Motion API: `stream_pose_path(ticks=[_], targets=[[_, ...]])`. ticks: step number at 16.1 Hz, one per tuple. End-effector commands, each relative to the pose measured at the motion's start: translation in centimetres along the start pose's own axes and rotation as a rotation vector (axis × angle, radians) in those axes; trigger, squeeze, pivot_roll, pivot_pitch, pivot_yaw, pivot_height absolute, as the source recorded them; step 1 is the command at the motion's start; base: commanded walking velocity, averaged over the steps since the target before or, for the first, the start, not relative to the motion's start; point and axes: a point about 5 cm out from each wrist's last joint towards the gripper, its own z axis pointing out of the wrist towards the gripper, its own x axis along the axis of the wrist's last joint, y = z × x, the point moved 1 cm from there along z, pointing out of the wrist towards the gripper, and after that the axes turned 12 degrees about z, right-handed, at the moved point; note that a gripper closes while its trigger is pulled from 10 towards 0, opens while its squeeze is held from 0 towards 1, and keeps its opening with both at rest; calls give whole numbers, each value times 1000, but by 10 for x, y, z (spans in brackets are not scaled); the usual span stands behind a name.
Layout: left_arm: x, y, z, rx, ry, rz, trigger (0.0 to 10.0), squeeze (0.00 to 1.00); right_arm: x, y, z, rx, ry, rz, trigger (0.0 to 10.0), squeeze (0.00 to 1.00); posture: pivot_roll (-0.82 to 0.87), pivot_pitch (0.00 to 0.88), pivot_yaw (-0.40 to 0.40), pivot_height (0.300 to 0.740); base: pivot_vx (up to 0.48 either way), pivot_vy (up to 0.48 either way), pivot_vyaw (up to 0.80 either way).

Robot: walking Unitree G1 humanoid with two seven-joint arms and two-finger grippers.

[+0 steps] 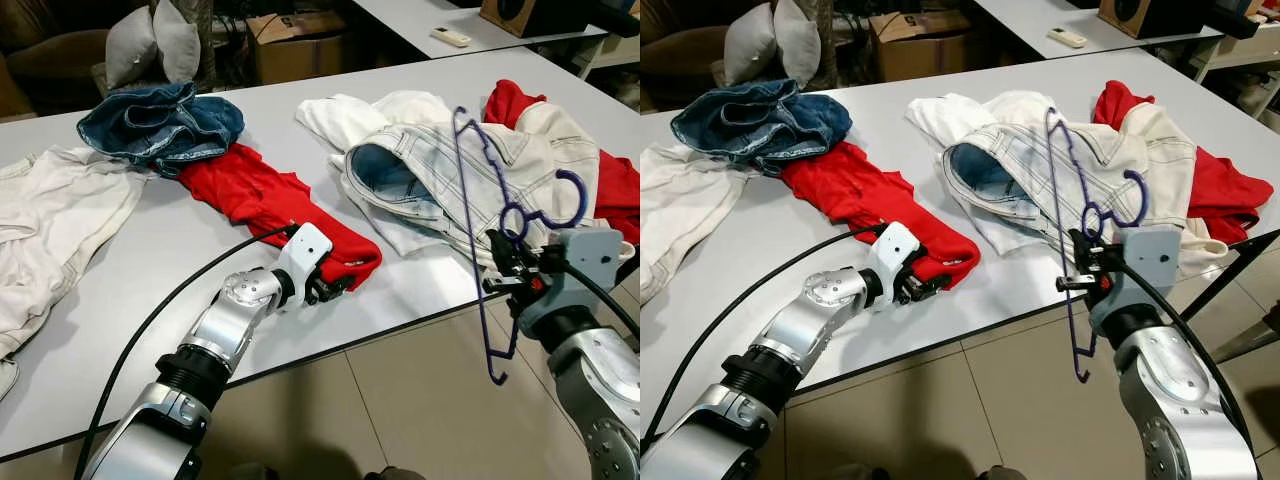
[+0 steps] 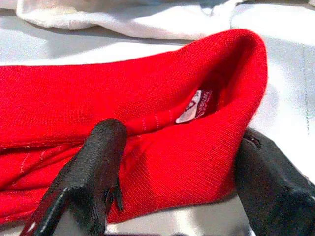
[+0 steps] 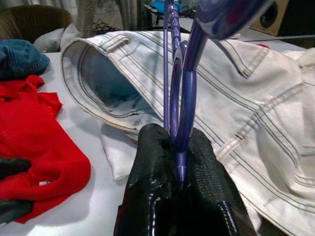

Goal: Hang hanger

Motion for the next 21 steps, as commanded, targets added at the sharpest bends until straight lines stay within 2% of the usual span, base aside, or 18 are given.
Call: stream_pose_path(ticks=[1,11,15,21], targets=[[-14,8,0,-42,-52,-34,0,0,2,-2,1,13,-5,-6,10000,0,-69,88,0,740,0,0,0],[-9,16,-3,-126,17,-122,0,0,-3,-5,3,24,-17,-1,10000,0,-59,92,-1,740,0,0,0],[-6,12,-8,-108,37,-113,0,0,-2,-6,4,24,-10,0,10000,0,-61,106,-1,740,0,0,0],[15,4,-19,-89,94,-69,0,0,3,-4,1,12,1,1,10000,0,-78,142,-18,740,0,0,0]])
